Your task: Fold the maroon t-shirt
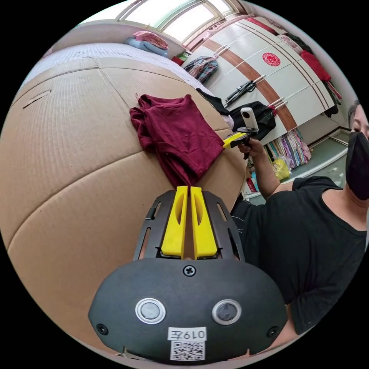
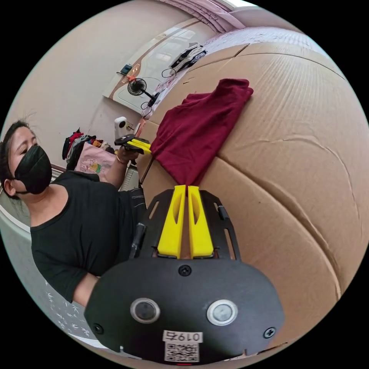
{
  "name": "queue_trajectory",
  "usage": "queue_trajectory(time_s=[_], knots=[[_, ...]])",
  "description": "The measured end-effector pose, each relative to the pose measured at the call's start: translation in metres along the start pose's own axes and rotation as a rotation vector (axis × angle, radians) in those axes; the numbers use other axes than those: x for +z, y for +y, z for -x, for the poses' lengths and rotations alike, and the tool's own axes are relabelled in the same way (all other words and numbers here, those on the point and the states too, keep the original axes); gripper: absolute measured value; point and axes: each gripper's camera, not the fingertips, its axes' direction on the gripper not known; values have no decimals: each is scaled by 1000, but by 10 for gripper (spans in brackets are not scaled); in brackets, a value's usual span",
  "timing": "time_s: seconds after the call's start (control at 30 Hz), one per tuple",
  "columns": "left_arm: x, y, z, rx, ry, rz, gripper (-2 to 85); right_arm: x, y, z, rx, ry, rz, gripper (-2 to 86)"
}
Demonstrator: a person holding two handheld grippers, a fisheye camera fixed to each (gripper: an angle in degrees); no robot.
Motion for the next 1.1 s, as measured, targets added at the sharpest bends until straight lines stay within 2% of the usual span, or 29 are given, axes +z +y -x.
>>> queue_trajectory(time_s=[0.17, 0.27, 0.33, 0.63, 0.7, 0.8, 0.9, 0.97, 1.1], knots=[[-15, -31, 4, 53, 41, 72, 13, -6, -22, 25, -68, 51, 54, -3], [-7, -40, 5, 45, 42, 116, 14, 11, -24, 25, -41, 89, 119, -2], [1, -42, 8, 21, 44, 132, 15, 13, -21, 20, -23, 48, 91, -1], [-3, -51, 3, -25, 50, 79, 20, 13, -16, 17, -1, -39, 20, 26], [-8, -52, -4, -20, 19, 66, 25, 10, -14, 20, -15, -64, 10, 64], [-28, -52, -11, -23, -81, -12, 37, 5, -6, 28, -6, 11, 17, 75], [-44, -62, -32, 8, -266, -136, 48, -8, 0, 37, 1, 60, -49, 73], [-41, -76, -46, 47, -316, -160, 57, -18, -2, 53, -52, 71, -157, 67], [-15, -113, -41, -1, -275, -137, 75, -22, -21, 85, -158, 105, -318, 59]])
